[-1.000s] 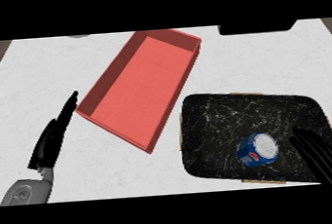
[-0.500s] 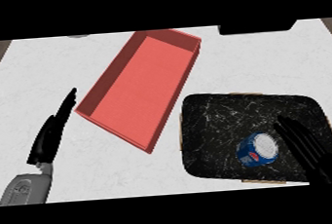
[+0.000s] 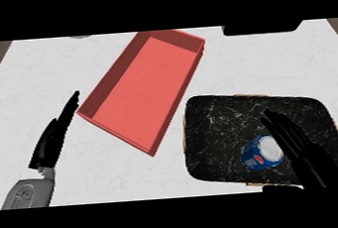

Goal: Pick the can from the tray and place it in the cardboard box

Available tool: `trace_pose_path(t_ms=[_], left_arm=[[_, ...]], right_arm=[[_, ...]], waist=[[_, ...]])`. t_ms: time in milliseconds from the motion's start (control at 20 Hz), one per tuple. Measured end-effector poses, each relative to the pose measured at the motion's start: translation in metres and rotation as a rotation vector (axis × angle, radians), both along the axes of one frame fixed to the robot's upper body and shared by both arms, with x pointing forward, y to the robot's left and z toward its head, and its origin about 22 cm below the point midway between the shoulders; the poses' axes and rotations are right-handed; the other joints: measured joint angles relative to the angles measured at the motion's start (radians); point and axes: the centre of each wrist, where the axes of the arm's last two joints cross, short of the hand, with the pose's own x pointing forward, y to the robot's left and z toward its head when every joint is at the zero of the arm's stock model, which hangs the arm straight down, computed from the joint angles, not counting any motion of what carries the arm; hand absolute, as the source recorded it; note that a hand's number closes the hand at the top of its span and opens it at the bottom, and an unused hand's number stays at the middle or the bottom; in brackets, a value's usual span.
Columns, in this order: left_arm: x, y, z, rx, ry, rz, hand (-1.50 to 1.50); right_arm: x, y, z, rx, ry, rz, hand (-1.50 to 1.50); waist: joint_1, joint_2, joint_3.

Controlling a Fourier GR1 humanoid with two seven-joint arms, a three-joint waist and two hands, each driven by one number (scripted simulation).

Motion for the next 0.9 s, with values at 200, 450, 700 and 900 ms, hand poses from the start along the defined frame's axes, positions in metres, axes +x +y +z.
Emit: trace_pose_path(t_ms=[200,450,700,900], left_arm=[[0.004,-0.003,0.001,0.006,0.003,0.001,0.0],[0.004,-0.007,0.001,0.004,0.001,-0.002,0.0],[-0.002,-0.004,0.0,0.006,0.001,-0.001,0.0],[-0.002,-0.001,0.005,0.007,-0.001,0.001,0.0]], right_arm=[[0.009,0.008,-0.009,0.003,0.003,0.007,-1.5],[0.015,0.002,-0.014,0.002,0.011,0.016,1.5],[0.018,0.012,-0.015,-0.058,-0.077,0.015,1.5],[0.022,0.017,-0.018,-0.086,-0.178,0.003,1.5]], waist=[[-0.001,-0.001,-0.002],[-0.001,-0.004,-0.005],[-0.002,-0.008,-0.011],[-0.003,-0.009,-0.012]])
